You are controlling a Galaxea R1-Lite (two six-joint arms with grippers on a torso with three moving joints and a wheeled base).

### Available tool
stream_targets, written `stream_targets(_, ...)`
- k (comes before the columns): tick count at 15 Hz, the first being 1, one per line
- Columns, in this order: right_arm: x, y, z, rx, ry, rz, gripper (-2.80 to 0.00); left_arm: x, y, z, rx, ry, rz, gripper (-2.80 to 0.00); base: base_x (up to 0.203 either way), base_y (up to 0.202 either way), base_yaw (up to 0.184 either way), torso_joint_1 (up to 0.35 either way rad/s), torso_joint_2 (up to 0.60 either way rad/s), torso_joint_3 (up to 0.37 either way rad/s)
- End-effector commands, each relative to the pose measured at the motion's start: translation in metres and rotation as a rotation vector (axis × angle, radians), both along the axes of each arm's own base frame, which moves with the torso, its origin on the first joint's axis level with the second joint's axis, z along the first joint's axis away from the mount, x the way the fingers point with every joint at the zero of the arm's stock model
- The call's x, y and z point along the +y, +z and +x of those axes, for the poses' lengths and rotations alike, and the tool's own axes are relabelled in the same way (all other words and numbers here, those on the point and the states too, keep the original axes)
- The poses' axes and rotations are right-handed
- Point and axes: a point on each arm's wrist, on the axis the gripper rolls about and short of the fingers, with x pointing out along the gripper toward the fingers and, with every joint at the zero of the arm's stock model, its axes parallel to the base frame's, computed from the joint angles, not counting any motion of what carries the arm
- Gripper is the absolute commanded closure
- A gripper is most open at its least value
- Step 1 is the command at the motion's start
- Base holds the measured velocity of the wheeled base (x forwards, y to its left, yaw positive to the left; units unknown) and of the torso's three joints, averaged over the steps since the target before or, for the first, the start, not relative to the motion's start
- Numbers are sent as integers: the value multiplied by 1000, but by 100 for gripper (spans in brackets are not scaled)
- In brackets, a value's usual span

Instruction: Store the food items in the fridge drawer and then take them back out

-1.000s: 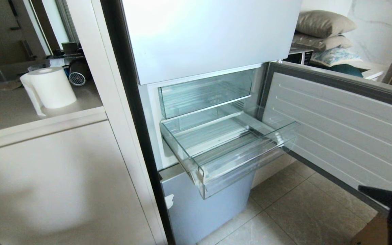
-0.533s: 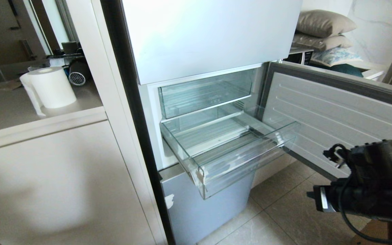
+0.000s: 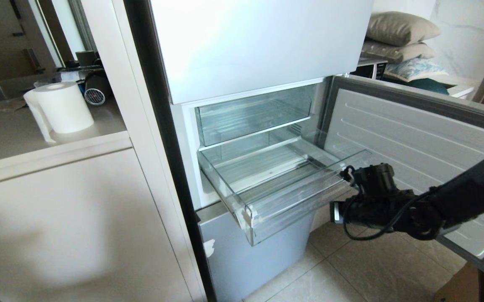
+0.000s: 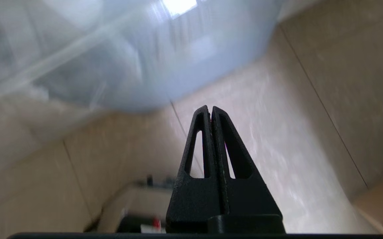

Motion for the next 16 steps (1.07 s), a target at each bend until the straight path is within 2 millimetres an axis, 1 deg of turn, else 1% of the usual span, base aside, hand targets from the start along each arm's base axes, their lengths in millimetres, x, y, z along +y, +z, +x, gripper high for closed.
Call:
stream_targets(1,18,-29,41,-11,3,4,0,0,0,0,0,1,0,0,0,0,0,0,0,0)
stream_targets(2,30,-28,59,-69,-9,20,0,0,0,0,0,1,0,0,0,0,0,0,0,0)
stream_targets(3,42,-26,73,-129,-32,44,0,0,0,0,1,1,0,0,0,0,0,0,0,0)
stream_targets(4,59,-21,86,-207,-69,77,0,0,0,0,0,1,0,0,0,0,0,0,0,0)
stream_targets(5,76,-11,95,-287,-106,116,0,0,0,0,0,1,0,0,0,0,0,0,0,0)
stream_targets(6,95,0,98,-351,-124,168,0,0,0,0,0,1,0,0,0,0,0,0,0,0)
stream_targets(7,116,14,92,-393,-138,260,0,0,0,0,1,1,0,0,0,0,0,0,0,0)
stream_targets(8,119,29,87,-418,-146,301,0,0,0,0,0,1,0,0,0,0,0,0,0,0)
stream_targets(9,116,43,77,-429,-151,328,0,0,0,0,0,1,0,0,0,0,0,0,0,0)
stream_targets(10,111,47,64,-412,-153,331,0,0,0,0,0,1,0,0,0,0,0,0,0,0)
stream_targets(13,87,53,15,-359,-130,324,0,0,0,0,1,1,0,0,0,0,0,0,0,0)
stream_targets(14,81,52,7,-355,-119,308,0,0,0,0,0,1,0,0,0,0,0,0,0,0)
stream_targets(15,78,47,6,-348,-116,293,0,0,0,0,0,1,0,0,0,0,0,0,0,0)
stream_targets(16,80,37,12,-336,-115,281,0,0,0,0,0,1,0,0,0,0,0,0,0,0)
